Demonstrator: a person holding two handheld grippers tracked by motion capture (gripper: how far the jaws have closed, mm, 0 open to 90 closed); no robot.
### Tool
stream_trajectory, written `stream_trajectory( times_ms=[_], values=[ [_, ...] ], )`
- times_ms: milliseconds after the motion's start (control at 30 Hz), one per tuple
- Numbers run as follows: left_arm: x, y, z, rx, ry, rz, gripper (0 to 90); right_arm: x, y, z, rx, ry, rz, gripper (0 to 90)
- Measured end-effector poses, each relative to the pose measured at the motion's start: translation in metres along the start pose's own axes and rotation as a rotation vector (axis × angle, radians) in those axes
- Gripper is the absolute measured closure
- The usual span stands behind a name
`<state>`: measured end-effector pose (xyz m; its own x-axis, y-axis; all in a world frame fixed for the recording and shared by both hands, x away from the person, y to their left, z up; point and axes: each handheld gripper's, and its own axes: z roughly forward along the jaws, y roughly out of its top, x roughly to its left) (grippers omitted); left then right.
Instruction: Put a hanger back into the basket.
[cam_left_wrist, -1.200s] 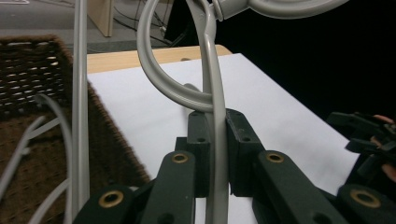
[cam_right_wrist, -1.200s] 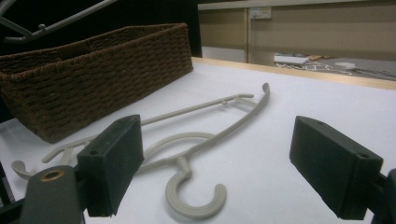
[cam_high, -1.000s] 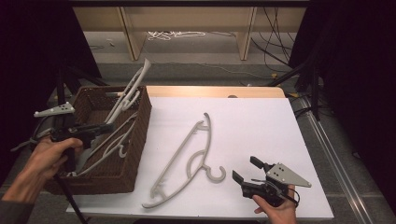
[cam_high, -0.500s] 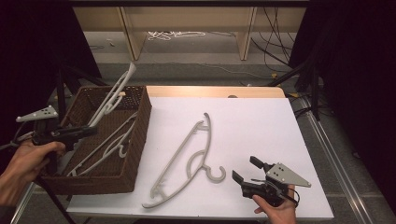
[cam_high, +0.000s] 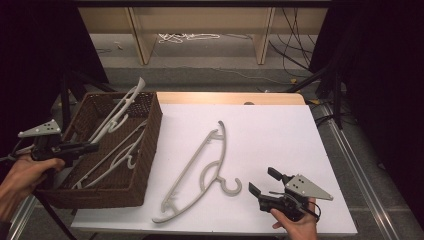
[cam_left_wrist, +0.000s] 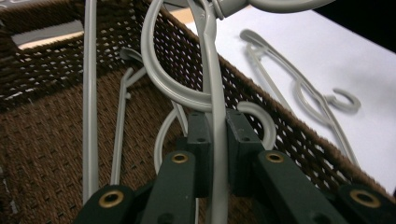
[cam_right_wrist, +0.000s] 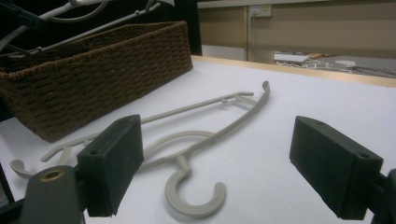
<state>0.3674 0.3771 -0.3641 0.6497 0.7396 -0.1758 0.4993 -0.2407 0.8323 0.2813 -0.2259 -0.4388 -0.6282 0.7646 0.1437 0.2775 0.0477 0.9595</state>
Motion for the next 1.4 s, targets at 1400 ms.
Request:
stream_trajectory(
  times_ms=[1400],
  values=[
    [0.009,-0.008,0.038,0.389,0.064,0.021,74.0,0.000,0.001,0.000,0.004,0.000,-0.004,18.3]
  ],
)
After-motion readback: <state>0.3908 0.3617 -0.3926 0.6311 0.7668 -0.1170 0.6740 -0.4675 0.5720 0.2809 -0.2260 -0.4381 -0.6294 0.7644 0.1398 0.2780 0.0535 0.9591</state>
